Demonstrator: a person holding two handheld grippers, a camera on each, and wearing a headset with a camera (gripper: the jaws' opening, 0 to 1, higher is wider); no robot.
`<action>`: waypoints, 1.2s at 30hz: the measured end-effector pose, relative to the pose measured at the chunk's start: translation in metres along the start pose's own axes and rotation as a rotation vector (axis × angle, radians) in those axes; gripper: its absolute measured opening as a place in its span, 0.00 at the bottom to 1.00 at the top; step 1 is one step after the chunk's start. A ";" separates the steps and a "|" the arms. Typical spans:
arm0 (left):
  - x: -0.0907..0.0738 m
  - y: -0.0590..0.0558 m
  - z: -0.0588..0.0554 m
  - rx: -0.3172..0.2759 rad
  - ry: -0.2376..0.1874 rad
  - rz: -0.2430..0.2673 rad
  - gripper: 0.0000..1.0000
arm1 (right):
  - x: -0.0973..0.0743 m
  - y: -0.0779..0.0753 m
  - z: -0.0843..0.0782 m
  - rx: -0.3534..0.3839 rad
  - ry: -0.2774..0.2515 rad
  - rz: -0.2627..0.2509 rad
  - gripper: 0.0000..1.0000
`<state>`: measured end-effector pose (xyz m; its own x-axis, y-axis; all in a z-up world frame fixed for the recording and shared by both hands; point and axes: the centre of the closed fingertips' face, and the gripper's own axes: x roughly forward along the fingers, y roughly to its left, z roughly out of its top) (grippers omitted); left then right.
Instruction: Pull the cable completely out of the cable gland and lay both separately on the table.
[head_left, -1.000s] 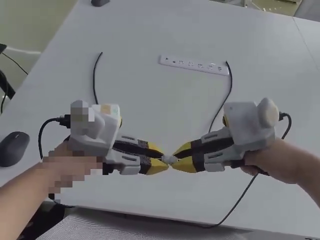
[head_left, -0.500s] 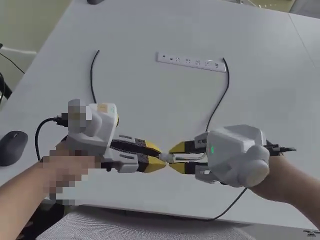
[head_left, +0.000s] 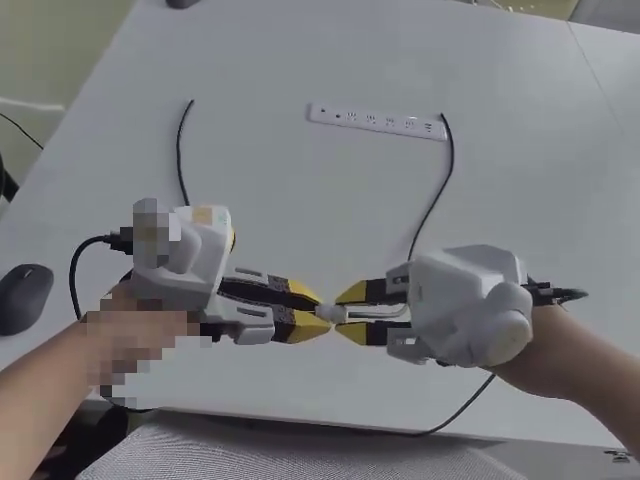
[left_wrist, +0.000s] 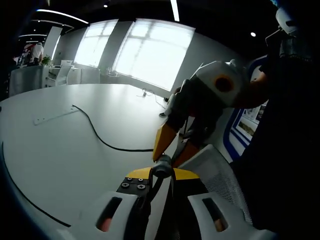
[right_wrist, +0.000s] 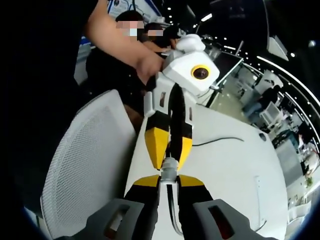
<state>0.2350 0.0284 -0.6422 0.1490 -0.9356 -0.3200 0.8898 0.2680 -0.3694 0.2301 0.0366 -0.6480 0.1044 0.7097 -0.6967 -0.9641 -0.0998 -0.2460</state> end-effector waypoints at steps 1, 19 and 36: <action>0.000 0.000 0.000 0.001 -0.001 0.000 0.15 | 0.001 0.000 -0.001 0.018 0.002 0.003 0.09; -0.006 0.001 0.004 0.068 -0.024 0.020 0.15 | -0.030 -0.020 -0.013 0.451 -0.113 -0.214 0.21; 0.000 0.014 0.004 0.111 -0.001 0.054 0.15 | -0.004 -0.020 -0.027 0.240 0.081 -0.372 0.11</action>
<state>0.2494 0.0315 -0.6442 0.1983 -0.9208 -0.3359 0.9226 0.2911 -0.2532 0.2552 0.0162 -0.6585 0.4643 0.6089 -0.6432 -0.8857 0.3237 -0.3329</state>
